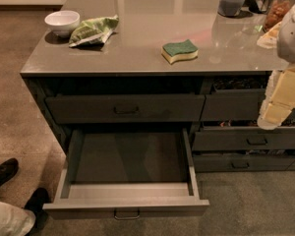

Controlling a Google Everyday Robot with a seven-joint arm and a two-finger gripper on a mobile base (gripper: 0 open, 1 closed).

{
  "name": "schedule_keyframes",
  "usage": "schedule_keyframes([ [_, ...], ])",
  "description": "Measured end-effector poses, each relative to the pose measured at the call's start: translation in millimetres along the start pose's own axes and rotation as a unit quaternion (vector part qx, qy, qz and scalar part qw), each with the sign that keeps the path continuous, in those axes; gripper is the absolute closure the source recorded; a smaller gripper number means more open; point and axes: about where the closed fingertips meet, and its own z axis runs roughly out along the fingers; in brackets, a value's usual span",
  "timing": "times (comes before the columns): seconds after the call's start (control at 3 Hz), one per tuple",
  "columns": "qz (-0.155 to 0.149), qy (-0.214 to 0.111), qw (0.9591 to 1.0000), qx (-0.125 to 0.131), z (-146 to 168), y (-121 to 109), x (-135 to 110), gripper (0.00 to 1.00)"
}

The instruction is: Place green jalapeno chip bag into middle drawer

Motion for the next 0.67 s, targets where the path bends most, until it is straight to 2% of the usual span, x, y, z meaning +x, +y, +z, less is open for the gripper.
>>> schedule_keyframes([
  [0.33, 0.000, 0.000, 1.0000, 0.000, 0.0, 0.0, 0.0, 0.00],
  [0.67, 0.010, -0.022, 0.9997, 0.002, -4.1, -4.7, -7.2, 0.00],
])
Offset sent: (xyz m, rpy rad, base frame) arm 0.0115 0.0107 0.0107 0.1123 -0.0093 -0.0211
